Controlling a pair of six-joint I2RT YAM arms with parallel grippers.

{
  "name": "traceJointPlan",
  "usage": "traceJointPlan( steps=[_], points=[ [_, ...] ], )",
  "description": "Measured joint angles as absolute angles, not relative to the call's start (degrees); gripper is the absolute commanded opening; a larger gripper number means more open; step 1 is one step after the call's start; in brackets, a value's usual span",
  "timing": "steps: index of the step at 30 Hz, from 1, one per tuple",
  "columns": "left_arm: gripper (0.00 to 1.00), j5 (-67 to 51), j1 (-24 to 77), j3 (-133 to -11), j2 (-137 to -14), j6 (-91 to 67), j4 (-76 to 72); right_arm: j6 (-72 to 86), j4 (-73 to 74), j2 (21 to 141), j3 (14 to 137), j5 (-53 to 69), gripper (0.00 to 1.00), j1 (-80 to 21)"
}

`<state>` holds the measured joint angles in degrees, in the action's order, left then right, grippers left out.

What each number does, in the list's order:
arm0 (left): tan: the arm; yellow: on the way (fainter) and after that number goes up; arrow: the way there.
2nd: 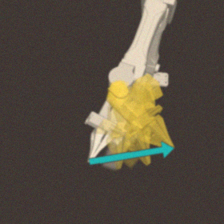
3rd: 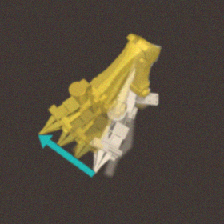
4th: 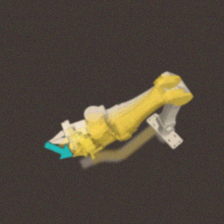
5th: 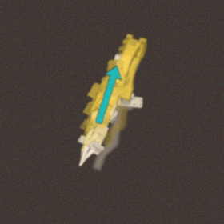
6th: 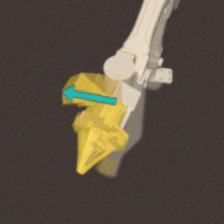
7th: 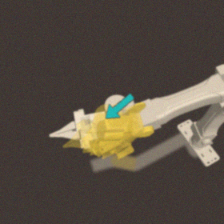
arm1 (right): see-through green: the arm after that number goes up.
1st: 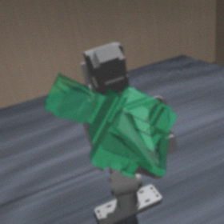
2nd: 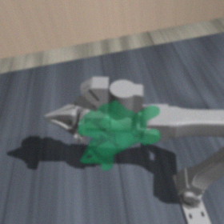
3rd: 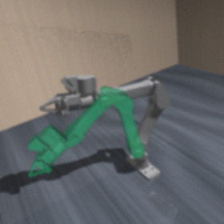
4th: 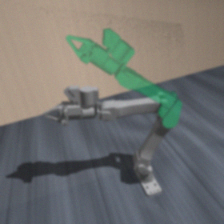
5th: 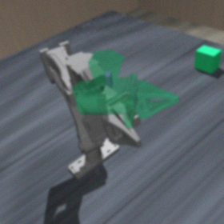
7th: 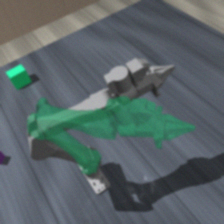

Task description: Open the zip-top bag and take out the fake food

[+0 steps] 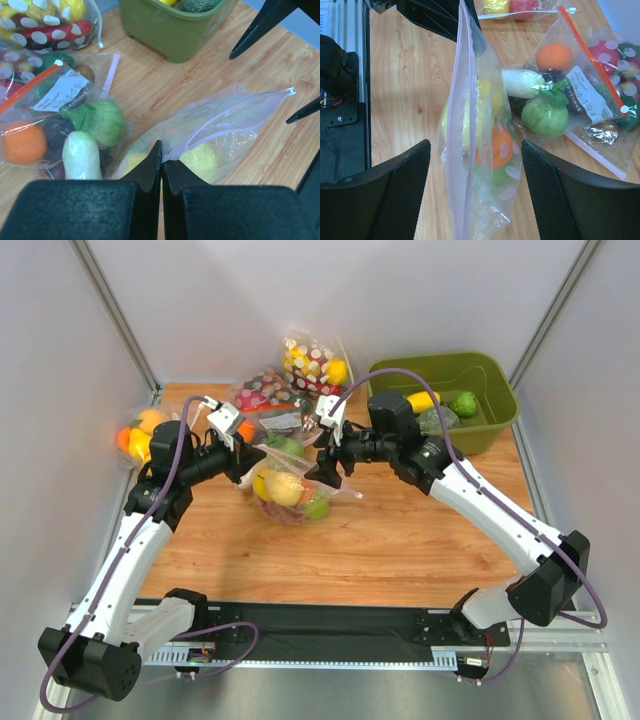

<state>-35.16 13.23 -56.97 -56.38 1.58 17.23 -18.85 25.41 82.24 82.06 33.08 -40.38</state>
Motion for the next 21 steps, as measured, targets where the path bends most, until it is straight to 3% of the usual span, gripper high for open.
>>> traceJointPlan(
  steps=[21],
  points=[
    [0.00,-35.6,15.0,-57.0,-56.4,2.3,17.3,-19.1,24.3,89.3,84.7,29.8,0.65,-40.7]
  ],
)
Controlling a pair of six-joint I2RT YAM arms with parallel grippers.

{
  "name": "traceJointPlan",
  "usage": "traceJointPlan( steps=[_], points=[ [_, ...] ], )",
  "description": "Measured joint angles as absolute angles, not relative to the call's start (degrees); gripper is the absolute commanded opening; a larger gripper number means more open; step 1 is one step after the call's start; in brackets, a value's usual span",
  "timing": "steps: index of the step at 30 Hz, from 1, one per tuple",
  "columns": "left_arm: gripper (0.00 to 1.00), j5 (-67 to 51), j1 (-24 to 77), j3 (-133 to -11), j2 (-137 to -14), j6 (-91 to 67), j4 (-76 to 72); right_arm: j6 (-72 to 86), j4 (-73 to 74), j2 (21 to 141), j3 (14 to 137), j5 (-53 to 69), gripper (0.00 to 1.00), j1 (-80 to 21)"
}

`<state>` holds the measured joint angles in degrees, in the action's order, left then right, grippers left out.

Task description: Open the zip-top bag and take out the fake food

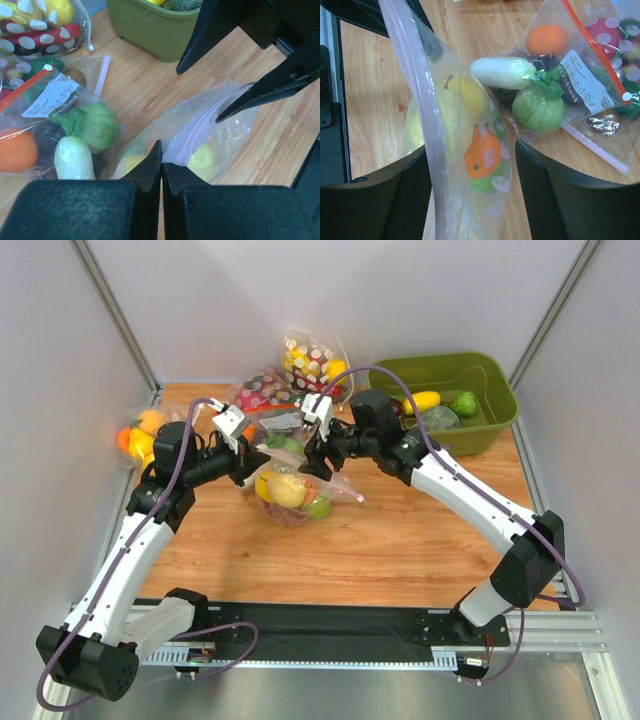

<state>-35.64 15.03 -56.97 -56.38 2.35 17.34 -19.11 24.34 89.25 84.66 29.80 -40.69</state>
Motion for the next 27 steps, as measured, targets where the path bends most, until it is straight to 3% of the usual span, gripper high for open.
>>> traceJointPlan(
  steps=[27],
  points=[
    [0.00,-34.5,15.8,-57.0,-56.4,4.2,18.7,-20.3,24.1,85.6,84.6,26.7,0.65,-39.6]
  ],
)
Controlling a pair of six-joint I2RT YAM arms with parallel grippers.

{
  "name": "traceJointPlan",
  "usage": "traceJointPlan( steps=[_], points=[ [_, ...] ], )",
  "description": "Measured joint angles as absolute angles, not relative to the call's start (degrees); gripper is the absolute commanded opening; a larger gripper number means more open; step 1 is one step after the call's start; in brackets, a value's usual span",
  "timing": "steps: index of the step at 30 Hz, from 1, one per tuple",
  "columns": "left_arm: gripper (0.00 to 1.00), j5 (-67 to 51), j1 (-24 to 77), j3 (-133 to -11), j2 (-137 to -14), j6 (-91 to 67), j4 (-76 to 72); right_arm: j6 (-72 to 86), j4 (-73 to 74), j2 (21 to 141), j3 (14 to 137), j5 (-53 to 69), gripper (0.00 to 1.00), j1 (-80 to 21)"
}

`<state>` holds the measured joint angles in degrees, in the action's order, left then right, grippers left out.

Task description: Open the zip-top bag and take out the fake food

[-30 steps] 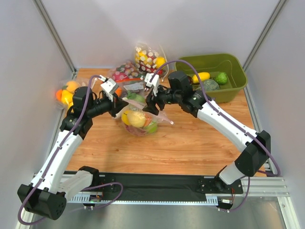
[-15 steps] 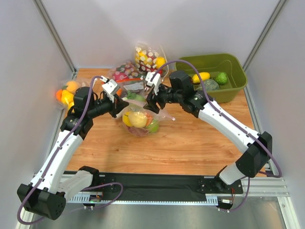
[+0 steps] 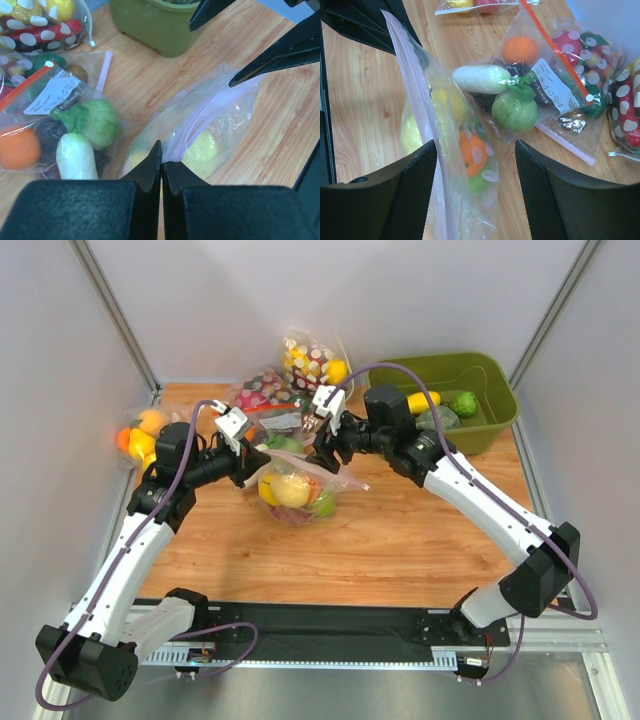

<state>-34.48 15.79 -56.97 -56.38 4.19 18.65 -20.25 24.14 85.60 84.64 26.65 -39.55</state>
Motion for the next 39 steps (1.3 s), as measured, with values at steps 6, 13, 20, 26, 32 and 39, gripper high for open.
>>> traceJointPlan(
  steps=[6,13,20,26,32,39],
  points=[
    [0.00,-34.6,16.5,-57.0,-56.9,4.2,18.6,-20.2,24.1,87.2,84.6,26.6,0.63,-39.6],
    [0.00,-35.9,17.5,-57.0,-57.1,4.4,18.7,-20.2,22.9,90.3,84.6,26.6,0.40,-39.6],
    [0.06,-35.6,18.0,-57.0,-57.5,4.4,18.6,-19.0,23.0,92.6,84.6,27.7,0.00,-39.6],
    [0.53,-30.1,18.0,-57.0,-57.5,4.3,18.5,-15.9,25.8,92.6,87.3,20.9,0.00,-39.6],
    [0.58,-22.3,18.1,-56.6,-53.5,1.2,16.6,-12.0,29.8,92.6,94.1,11.4,0.00,-39.6],
    [0.58,-18.7,22.1,-55.5,-49.7,-10.3,10.0,-7.0,33.6,92.6,95.4,3.8,0.00,-39.6]
  ],
)
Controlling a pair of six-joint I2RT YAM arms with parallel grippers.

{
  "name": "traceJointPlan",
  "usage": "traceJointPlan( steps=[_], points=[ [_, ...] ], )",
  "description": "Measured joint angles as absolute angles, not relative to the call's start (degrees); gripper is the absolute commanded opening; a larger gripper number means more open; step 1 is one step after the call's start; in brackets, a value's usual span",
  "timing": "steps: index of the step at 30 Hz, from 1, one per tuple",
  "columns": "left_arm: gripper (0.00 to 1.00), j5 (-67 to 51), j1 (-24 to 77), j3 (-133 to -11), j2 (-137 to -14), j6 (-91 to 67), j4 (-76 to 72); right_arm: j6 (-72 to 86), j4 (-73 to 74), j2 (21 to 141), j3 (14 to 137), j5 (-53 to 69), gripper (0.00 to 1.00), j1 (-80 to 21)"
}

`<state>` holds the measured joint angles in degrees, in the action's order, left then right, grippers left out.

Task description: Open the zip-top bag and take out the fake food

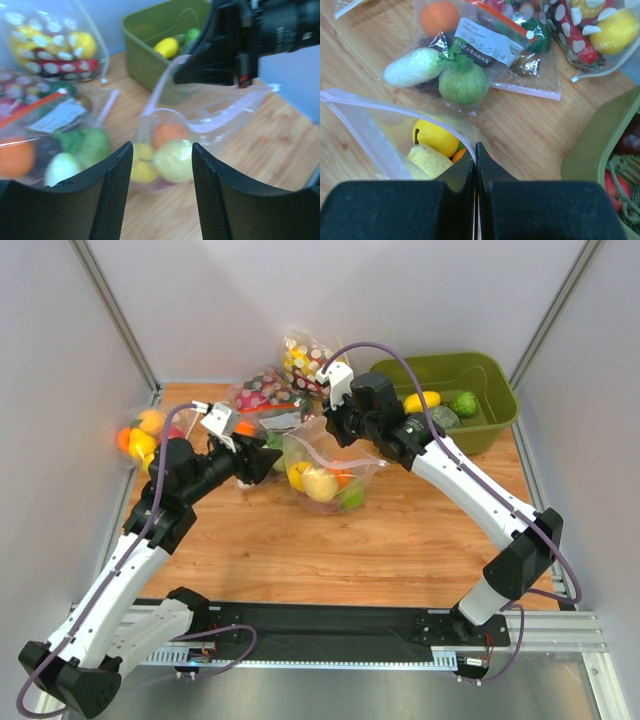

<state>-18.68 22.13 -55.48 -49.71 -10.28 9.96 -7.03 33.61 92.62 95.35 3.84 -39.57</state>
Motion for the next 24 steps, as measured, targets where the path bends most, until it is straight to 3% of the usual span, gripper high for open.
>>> traceJointPlan(
  steps=[9,15,24],
  points=[
    [0.61,-13.1,35.2,-51.0,-57.5,-25.6,1.2,-2.4,33.6,89.4,90.9,-1.4,0.00,-40.5],
    [0.68,-8.8,37.4,-50.9,-62.0,-30.9,-1.3,-1.4,33.6,85.9,87.5,-2.1,0.00,-42.4],
    [0.70,-2.7,38.0,-51.5,-65.3,-33.8,-1.0,1.0,33.2,83.0,83.4,0.1,0.00,-45.2]
  ],
)
